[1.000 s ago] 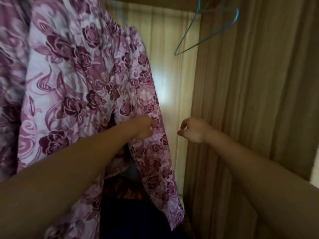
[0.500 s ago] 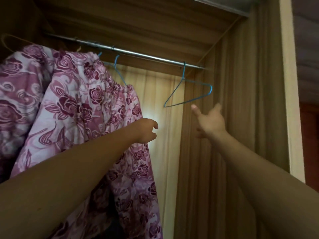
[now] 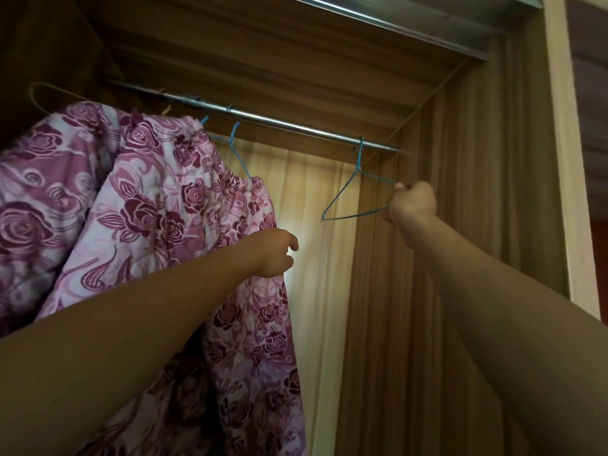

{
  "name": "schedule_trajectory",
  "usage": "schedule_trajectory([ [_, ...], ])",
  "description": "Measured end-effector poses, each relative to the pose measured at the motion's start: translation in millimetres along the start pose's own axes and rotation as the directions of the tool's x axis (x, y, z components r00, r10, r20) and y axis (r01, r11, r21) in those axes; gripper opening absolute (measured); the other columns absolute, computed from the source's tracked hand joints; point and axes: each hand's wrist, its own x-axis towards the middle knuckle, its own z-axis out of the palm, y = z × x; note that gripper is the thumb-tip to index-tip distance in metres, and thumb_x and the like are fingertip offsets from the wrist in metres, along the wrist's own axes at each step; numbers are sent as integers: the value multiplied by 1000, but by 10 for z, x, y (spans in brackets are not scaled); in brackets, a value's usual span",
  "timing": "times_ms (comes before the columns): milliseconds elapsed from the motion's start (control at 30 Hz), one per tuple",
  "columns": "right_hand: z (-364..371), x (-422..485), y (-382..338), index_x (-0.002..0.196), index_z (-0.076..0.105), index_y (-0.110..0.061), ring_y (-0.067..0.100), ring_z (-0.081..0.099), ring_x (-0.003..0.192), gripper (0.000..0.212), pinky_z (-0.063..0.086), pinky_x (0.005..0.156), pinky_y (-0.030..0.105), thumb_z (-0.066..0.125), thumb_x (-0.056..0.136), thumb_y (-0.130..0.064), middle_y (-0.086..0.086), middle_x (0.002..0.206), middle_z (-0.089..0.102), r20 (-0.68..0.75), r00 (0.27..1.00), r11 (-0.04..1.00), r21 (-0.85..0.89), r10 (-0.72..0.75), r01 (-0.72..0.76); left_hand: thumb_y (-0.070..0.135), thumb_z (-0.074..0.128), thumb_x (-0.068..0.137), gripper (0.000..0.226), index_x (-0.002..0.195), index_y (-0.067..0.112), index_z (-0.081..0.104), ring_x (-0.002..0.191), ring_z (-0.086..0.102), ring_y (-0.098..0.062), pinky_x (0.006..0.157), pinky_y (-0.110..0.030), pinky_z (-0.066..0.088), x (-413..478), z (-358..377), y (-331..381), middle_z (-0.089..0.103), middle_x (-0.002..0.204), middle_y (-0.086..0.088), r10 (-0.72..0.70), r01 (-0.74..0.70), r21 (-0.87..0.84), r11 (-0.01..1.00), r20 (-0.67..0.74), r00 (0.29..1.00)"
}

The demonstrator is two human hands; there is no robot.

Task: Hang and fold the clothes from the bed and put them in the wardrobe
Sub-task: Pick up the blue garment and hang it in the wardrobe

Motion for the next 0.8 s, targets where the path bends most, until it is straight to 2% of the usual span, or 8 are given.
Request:
schedule_trajectory([
  [33, 26, 26, 10, 82, 44, -12, 37, 69, 85, 26, 59, 85, 55, 47, 105, -24, 9, 83, 56, -12, 1000, 999, 29, 29, -28, 22, 53, 97, 44, 141, 16, 53, 120, 56, -24, 95, -31, 45, -12, -14, -20, 60, 133, -6, -5, 5, 3, 1000, 2, 1000],
  [100, 75, 50, 8, 98, 54, -6, 35, 65, 89, 17, 58, 89, 54, 48, 104, -21, 19, 102, 64, -19, 998, 995, 80, 68, -66, 23, 53, 97, 44, 140, 16, 54, 122, 55, -23, 98, -34, 46, -34, -41, -61, 59, 134, -6, -7, 7, 12, 1000, -3, 1000],
  [167, 107, 47, -2, 115, 58, 0, 39, 67, 99, 27, 57, 91, 52, 47, 103, -23, 23, 115, 64, -58, 993, 989, 118, 99, -91, 23, 54, 96, 43, 139, 16, 55, 122, 55, -23, 101, -36, 46, -52, -62, -92, 60, 135, -6, -9, 9, 18, 1000, -11, 1000],
  [300, 101, 48, -53, 121, 60, 1, 36, 64, 107, 36, 53, 98, 50, 44, 104, -26, 18, 117, 64, -106, 989, 985, 153, 99, -83, 22, 54, 96, 43, 138, 15, 57, 118, 57, -22, 98, -35, 48, -79, -59, -135, 64, 130, -5, -17, 17, 15, 1000, 2, 1000],
  [467, -74, -7, -82, 107, 69, -4, 38, 66, 102, 40, 53, 92, 38, 41, 106, -32, 18, 107, 71, -226, 970, 996, -17, -94, 93, 21, 52, 96, 45, 141, 15, 55, 121, 57, -22, 101, -36, 47, -120, -24, -175, 62, 134, -5, -15, 15, -5, 1000, 16, 1000],
  [600, -277, -101, -122, 111, 60, -6, 38, 60, 107, 37, 41, 83, 36, 36, 108, -33, 17, 110, 69, -343, 882, 944, -177, -323, 277, 23, 53, 98, 46, 142, 12, 53, 122, 57, -22, 103, -36, 46, -165, 42, -183, 63, 133, -6, -12, 11, -61, 998, -17, 1000],
  [733, -380, -184, -81, 105, 55, -12, 39, 60, 99, 28, 34, 71, 33, 37, 106, -33, 19, 104, 67, -259, 880, 897, -314, -397, 312, 35, 53, 100, 49, 138, 3, 53, 120, 57, -31, 98, -36, 45, -259, 248, -128, 61, 130, -18, -56, 45, -202, 978, -47, 997],
  [800, -357, -239, 27, 102, 59, -14, 37, 61, 99, 24, 33, 71, 31, 41, 104, -31, 19, 104, 67, -148, 907, 883, -332, -395, 331, 49, 50, 100, 59, 137, 3, 52, 122, 55, -28, 99, -35, 43, -337, 384, -82, 58, 132, -13, -110, 103, -319, 942, -4, 994],
])
